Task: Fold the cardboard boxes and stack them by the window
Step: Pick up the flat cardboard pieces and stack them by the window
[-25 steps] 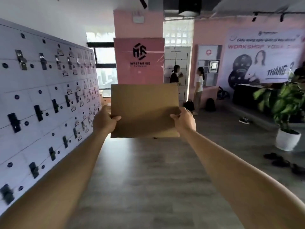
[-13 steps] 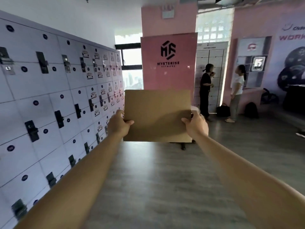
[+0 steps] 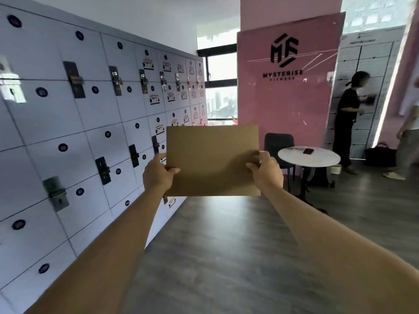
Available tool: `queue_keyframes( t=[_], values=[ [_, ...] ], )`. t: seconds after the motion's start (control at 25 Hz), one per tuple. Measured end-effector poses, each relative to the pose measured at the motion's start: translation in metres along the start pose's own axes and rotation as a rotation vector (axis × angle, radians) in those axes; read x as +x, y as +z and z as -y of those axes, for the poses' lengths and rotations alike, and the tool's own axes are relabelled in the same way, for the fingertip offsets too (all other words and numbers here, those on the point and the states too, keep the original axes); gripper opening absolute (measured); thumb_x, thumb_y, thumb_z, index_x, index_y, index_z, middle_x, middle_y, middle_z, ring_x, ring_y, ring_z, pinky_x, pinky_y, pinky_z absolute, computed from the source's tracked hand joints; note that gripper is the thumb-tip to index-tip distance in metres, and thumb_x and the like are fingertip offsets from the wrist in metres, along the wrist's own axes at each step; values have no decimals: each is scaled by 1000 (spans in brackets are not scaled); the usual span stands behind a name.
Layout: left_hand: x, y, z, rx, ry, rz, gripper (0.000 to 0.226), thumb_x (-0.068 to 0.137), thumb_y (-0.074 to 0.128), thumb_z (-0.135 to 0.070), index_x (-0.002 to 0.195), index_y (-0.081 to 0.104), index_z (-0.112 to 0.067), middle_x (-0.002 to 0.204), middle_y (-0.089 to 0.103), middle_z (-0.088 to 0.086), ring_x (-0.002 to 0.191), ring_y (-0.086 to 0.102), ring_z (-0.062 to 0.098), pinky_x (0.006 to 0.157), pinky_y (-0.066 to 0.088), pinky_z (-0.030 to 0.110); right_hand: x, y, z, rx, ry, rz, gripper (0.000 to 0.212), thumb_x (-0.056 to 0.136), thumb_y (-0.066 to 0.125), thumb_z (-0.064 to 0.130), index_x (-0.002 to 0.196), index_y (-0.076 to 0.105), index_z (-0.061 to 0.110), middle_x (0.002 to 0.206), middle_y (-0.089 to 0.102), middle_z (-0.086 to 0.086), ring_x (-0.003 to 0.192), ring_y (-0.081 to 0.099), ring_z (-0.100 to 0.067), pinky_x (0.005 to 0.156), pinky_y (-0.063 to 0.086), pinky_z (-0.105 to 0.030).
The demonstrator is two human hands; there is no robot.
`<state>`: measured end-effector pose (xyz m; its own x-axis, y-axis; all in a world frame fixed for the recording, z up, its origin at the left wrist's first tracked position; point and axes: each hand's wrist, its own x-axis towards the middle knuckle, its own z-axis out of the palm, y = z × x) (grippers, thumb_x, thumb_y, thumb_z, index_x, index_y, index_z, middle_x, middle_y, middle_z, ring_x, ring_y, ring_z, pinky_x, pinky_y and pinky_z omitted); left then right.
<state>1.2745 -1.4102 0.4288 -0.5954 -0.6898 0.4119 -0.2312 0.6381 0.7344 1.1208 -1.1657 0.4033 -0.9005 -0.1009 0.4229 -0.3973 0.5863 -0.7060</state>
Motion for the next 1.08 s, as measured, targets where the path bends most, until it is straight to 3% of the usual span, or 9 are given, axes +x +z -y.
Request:
queue_keyframes(
  t=[0.24, 0.48, 0.68, 0.84, 1.08],
  values=[
    [180, 114, 10, -72, 13, 64, 59, 86, 78, -24, 138, 53, -17, 125, 68, 11, 114, 64, 31, 97, 47, 41, 163, 83, -10, -47, 13, -31, 49, 96, 63, 37, 137, 46, 18, 123, 58, -9, 106, 60, -30, 86, 54, -46],
    [318, 282, -15, -117, 78, 157, 57, 87, 78, -24, 138, 52, -15, 126, 66, 12, 114, 63, 32, 99, 49, 43, 323, 127, -86, -101, 106, -151, 52, 96, 63, 37, 142, 45, 20, 131, 55, -10, 111, 59, -31, 87, 53, -43],
    [446, 408, -4, -124, -1, 159, 56, 88, 76, -23, 138, 52, -16, 127, 66, 12, 116, 62, 33, 101, 48, 47, 488, 218, -136, -108, 68, -84, 51, 98, 59, 39, 143, 43, 21, 128, 55, -9, 106, 58, -29, 80, 49, -38],
    [562, 441, 24, -109, -62, 40, 51, 88, 76, -25, 134, 55, -19, 124, 68, 9, 111, 64, 32, 94, 48, 44, 607, 313, -115, -62, -20, -22, 44, 98, 59, 39, 137, 48, 21, 125, 58, -7, 107, 61, -27, 87, 53, -42],
    [735, 505, 99, -64, -109, -68, 49, 89, 75, -27, 134, 54, -21, 126, 66, 8, 112, 62, 32, 96, 49, 45, 753, 481, -100, 6, -64, 61, 46, 96, 63, 34, 137, 50, 18, 123, 59, -12, 110, 60, -33, 92, 51, -46]
  ],
)
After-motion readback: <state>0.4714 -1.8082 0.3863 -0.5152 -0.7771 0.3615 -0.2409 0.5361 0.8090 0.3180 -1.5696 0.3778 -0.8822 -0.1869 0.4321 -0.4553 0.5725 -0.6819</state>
